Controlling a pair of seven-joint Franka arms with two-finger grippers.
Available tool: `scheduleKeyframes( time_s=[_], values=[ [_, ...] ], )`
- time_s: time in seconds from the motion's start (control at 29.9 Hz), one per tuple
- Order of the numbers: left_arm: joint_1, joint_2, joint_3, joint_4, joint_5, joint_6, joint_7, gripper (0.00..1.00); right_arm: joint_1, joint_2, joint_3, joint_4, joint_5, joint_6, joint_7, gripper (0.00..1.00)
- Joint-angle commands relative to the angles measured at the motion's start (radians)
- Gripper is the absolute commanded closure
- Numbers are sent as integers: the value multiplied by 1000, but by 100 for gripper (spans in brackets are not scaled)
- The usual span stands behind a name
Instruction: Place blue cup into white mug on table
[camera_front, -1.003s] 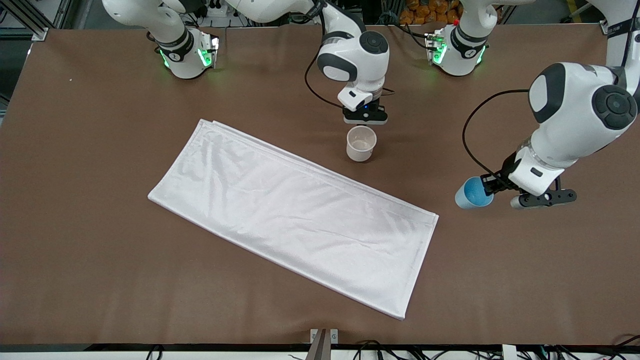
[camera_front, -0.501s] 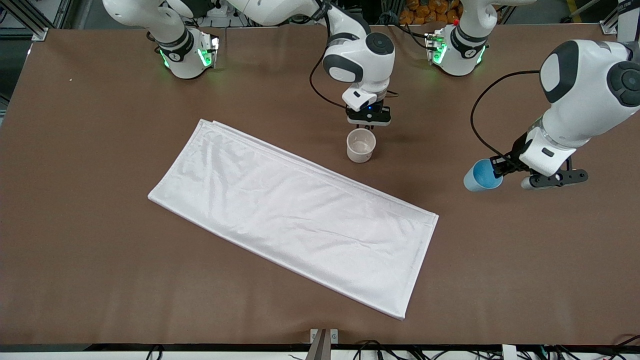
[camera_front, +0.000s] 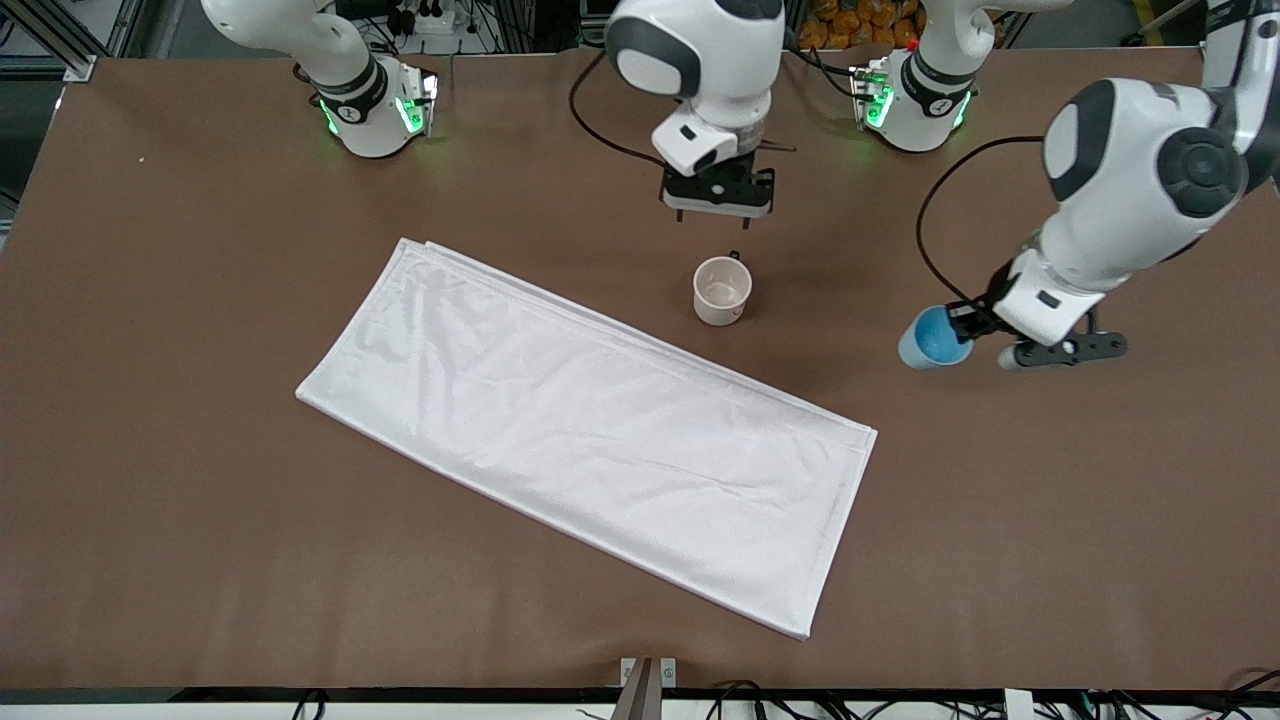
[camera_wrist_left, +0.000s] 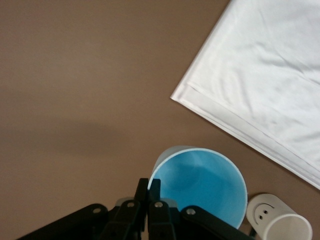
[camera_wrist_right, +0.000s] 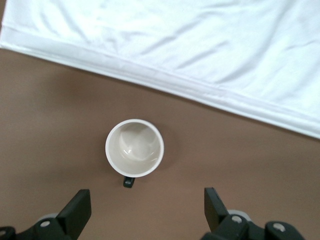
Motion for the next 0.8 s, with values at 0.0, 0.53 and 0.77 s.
scheduleKeyframes(
  time_s=[0.0, 0.53, 0.77],
  values=[
    [0, -26, -101, -42, -2, 2, -154, 100, -136, -130, 74, -42, 52, -88, -118, 0],
    [-6, 3, -369, -105, 44, 23, -513, 100, -535, -322, 173, -33, 188, -304, -531, 0],
    [-12, 63, -449, -105, 82, 69, -630, 100, -708, -360, 246, -36, 195, -316, -656, 0]
  ],
)
